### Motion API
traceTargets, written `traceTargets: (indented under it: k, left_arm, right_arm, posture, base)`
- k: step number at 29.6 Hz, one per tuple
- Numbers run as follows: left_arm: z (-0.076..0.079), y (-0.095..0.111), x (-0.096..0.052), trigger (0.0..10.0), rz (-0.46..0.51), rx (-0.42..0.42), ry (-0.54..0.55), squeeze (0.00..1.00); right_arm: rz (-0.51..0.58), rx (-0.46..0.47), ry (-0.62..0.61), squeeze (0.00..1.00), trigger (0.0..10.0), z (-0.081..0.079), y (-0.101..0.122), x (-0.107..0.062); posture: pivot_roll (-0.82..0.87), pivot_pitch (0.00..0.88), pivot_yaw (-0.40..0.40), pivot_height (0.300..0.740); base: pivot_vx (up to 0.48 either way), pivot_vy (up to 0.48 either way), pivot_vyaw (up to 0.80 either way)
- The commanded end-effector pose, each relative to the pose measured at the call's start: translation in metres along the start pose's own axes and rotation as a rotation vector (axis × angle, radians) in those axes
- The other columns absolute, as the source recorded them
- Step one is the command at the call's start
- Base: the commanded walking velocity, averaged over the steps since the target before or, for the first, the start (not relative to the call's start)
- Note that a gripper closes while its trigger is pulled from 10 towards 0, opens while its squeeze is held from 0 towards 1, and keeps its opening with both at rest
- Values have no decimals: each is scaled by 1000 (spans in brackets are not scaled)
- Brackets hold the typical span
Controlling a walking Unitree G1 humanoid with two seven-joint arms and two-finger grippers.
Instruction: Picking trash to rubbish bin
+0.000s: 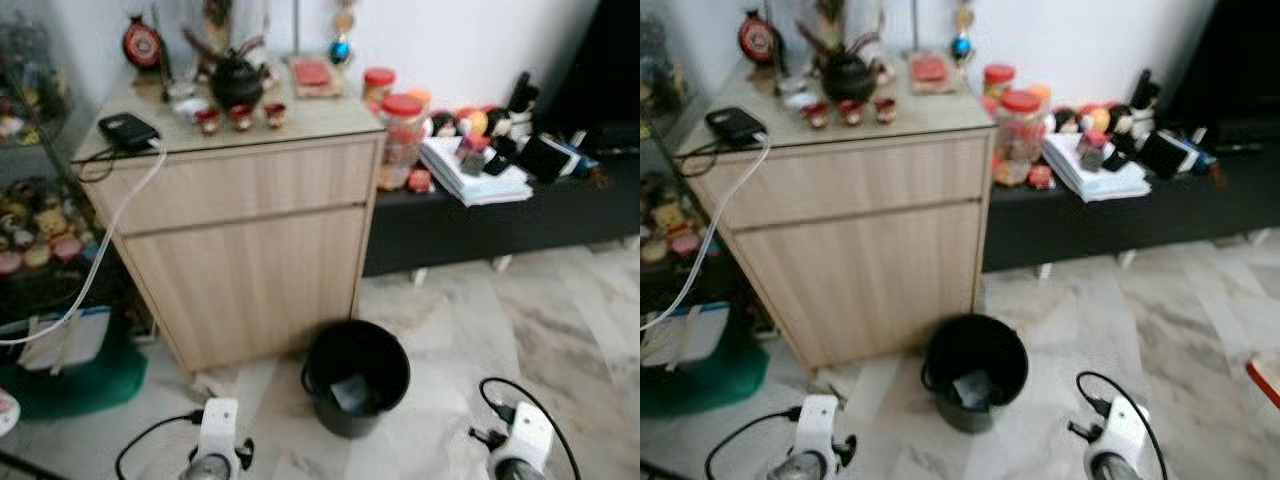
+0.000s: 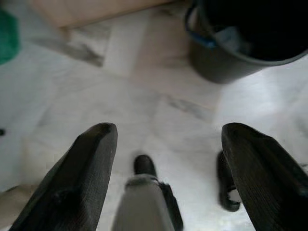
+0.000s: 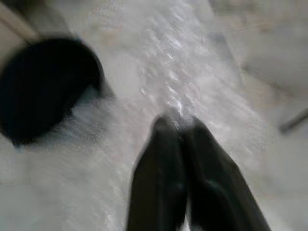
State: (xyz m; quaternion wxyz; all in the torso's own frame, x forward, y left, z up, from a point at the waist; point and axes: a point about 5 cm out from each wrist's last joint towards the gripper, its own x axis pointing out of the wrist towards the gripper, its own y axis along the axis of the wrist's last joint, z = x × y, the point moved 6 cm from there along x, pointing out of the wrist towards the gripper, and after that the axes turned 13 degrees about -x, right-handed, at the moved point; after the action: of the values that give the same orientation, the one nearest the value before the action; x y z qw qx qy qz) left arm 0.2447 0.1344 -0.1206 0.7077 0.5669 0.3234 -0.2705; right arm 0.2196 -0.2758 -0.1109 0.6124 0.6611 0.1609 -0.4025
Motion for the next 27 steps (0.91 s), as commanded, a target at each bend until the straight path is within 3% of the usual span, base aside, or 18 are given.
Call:
traceTargets:
  k: [1,19,27]
  left_arm:
    - [-14,2,0,10000,2,8,32,0]
    - [-14,3,0,10000,4,7,31,0]
    - [-14,2,0,10000,1,7,32,0]
  right_arm:
    - [24,15,18,0,10000,-9,8,2]
    - [39,-7,20,0,10000,-9,12,2]
    - [40,-2,18,0,10000,-9,12,2]
  posture:
    - [-119,22,-61,740]
    - [-119,21,-62,740]
    - [-119,22,-62,740]
  base:
    - [285,0,-800]
    - [282,0,-24]
    - [282,0,323]
